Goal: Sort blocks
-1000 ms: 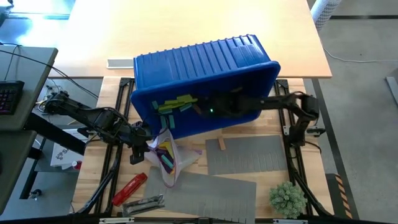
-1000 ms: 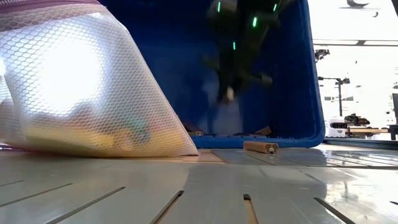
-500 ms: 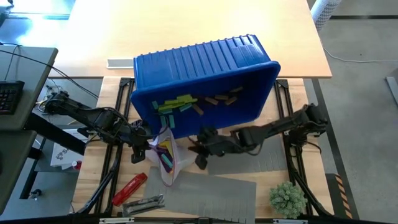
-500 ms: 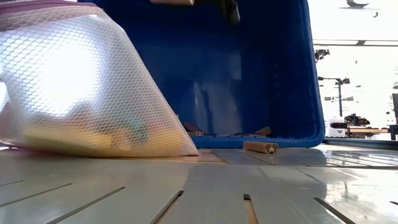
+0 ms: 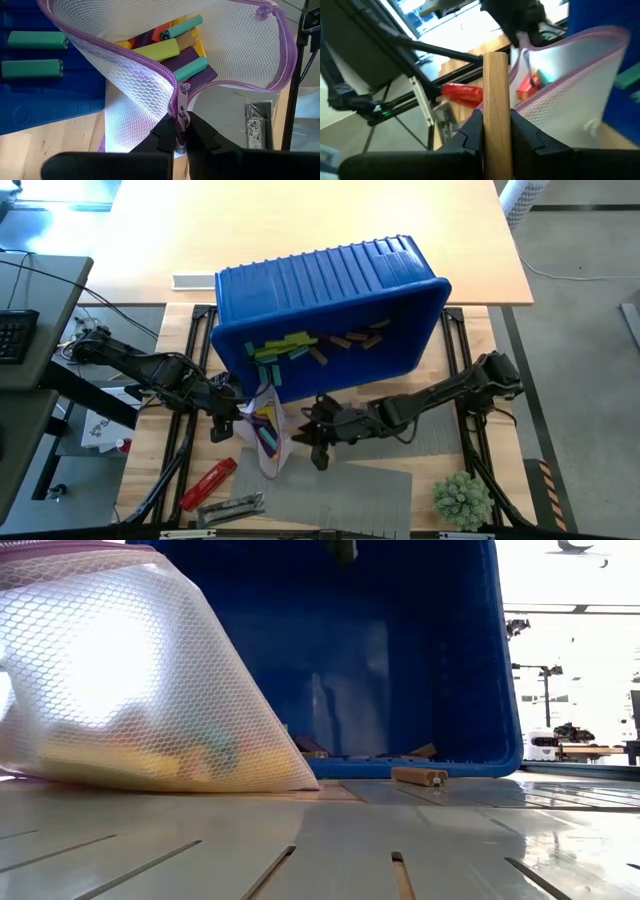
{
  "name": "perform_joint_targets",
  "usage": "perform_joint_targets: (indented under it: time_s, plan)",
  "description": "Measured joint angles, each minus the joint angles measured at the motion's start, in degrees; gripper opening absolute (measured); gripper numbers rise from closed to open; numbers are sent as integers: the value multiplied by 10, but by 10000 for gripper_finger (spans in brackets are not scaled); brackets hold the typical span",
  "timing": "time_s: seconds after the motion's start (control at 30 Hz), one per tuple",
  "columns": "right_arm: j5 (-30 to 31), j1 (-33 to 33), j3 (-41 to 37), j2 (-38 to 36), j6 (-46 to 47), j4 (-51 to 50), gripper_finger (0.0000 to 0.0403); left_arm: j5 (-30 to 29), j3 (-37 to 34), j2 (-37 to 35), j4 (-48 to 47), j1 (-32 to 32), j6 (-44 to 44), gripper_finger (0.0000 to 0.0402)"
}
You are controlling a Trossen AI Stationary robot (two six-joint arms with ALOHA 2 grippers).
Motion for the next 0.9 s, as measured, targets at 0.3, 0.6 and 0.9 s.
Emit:
perform_joint_targets:
  time_s: [0.3,0.6,0.9]
  plan:
    - [-53,22,145,100,-13,-38,39,1,0,0,-1,0,-14,0]
    - [40,32,368,195,15,-238,39,14,0,0,-3,-1,18,0]
    - [104,63,499,294,98,-313,39,26,0,0,-2,-1,26,0]
